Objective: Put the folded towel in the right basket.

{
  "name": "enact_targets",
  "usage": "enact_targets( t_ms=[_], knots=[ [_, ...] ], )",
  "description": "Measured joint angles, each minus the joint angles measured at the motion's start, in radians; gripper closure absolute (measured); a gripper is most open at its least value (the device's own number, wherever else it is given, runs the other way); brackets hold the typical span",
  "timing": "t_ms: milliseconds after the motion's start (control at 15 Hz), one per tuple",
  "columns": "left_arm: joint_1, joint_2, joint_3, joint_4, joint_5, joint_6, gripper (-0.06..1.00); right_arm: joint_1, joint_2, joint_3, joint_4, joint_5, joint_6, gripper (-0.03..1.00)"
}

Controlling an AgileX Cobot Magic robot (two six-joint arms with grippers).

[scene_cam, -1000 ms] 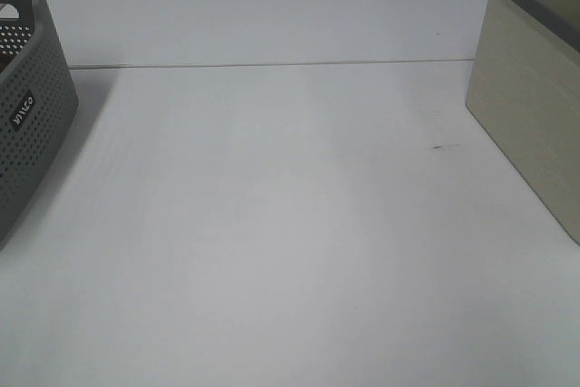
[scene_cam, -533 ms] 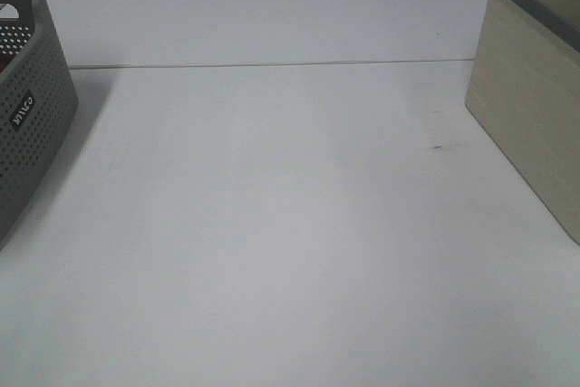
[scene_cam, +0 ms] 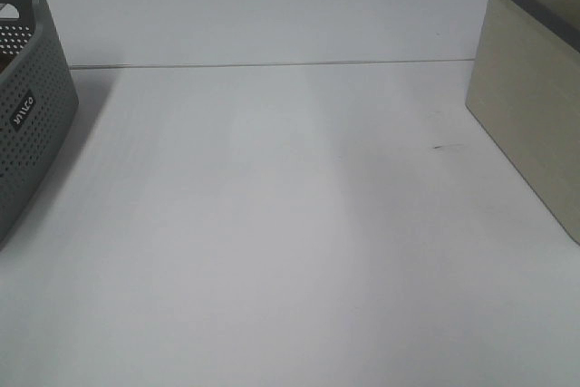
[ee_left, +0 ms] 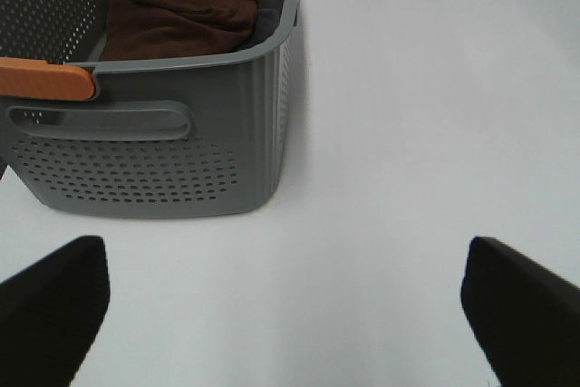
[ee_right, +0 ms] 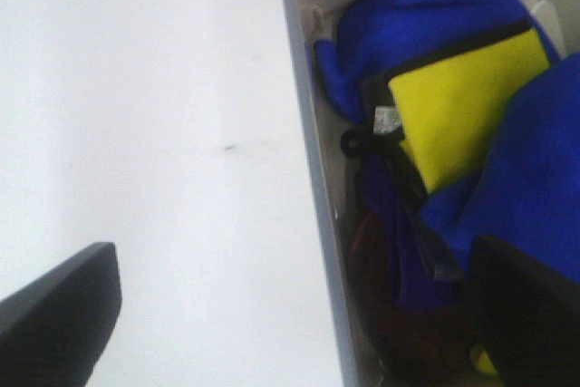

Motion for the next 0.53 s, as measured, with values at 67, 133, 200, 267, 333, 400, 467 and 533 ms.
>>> enact_targets(
  t_ms=[67, 133, 200, 267, 333, 400, 467, 533],
  knots=[
    [0.000, 0.000, 0.000, 0.000, 0.000, 0.000, -0.04, 0.001, -0.012, 0.003, 0.003, 0.065, 0.004, 0.00],
    [0.000, 0.000, 0.000, 0.000, 0.000, 0.000, -0.04, 0.001, -0.038, 0.023, 0.003, 0.070, 0.012, 0.00],
    [0.000, 0.000, 0.000, 0.000, 0.000, 0.000, -0.04, 0.001, -0.091, 0.069, 0.003, 0.065, 0.028, 0.00],
    [0.000, 0.000, 0.000, 0.000, 0.000, 0.000, -0.04, 0.001, -0.158, 0.128, 0.003, 0.046, 0.041, 0.00],
    [0.000, 0.000, 0.000, 0.000, 0.000, 0.000, -0.04, 0.001, -0.249, 0.209, 0.003, 0.024, 0.049, 0.00],
    [0.000, 0.000, 0.000, 0.000, 0.000, 0.000, -0.04, 0.001, -0.340, 0.295, 0.003, 0.002, 0.053, 0.00],
    [0.000, 0.000, 0.000, 0.000, 0.000, 0.000, -0.04, 0.001, -0.434, 0.398, 0.003, -0.020, 0.049, 0.00],
    [0.000, 0.000, 0.000, 0.000, 0.000, 0.000, -0.04, 0.001, -0.539, 0.495, 0.003, -0.044, 0.041, 0.00]
  ],
)
